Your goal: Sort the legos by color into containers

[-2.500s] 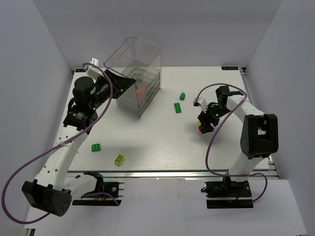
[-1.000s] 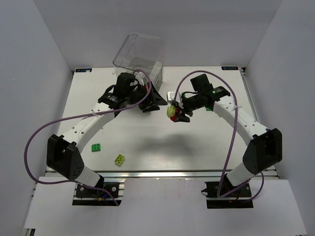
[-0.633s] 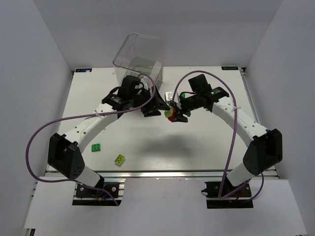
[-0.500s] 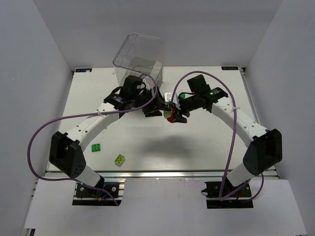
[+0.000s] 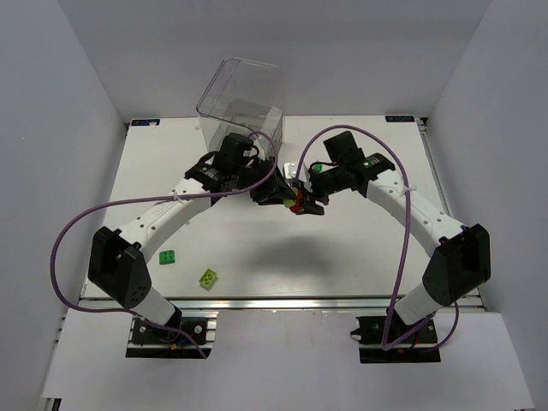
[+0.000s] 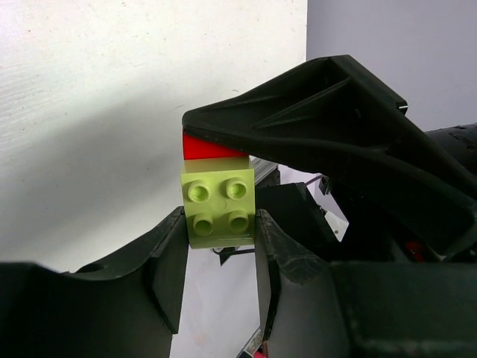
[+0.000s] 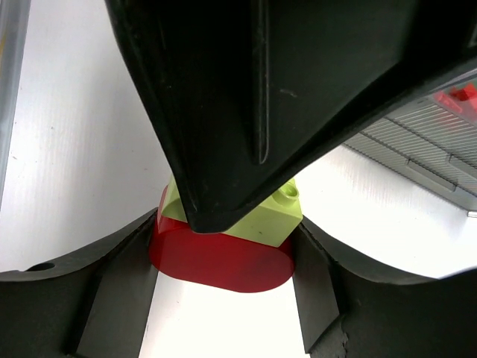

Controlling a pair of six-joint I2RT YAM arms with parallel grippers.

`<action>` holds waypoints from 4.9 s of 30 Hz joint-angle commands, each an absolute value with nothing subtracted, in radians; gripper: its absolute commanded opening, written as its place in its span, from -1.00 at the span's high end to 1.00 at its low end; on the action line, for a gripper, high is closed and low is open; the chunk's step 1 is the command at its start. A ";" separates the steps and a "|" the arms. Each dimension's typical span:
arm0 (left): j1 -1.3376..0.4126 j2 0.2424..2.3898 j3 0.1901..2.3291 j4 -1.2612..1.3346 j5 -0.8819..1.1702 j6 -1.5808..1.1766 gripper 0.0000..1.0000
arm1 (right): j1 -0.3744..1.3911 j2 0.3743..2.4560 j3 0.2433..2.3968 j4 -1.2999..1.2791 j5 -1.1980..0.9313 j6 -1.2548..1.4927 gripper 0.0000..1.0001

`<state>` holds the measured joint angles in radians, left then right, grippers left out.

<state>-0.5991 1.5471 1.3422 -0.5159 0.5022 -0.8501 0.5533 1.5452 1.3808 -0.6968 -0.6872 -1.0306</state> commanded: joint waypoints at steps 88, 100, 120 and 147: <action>-0.597 1.186 1.071 -0.568 0.084 -0.577 -0.69 | 0.462 1.787 1.265 -0.833 -0.147 -0.936 -0.78; -0.586 1.048 1.138 -0.356 -0.029 -0.609 0.30 | 0.393 1.669 1.489 -0.417 -0.365 -0.421 -0.73; -0.597 0.960 1.178 -0.356 -0.173 -0.742 -0.32 | 0.308 2.233 1.884 0.236 -0.881 0.931 -0.17; -0.597 1.111 1.301 -0.400 -0.141 -0.810 -0.32 | 0.313 2.447 1.908 0.678 -0.922 1.186 0.25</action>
<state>-0.5930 1.1244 1.2617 -0.3767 -0.1463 -0.8036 0.3069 2.4474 1.8725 0.5560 -0.9123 1.1469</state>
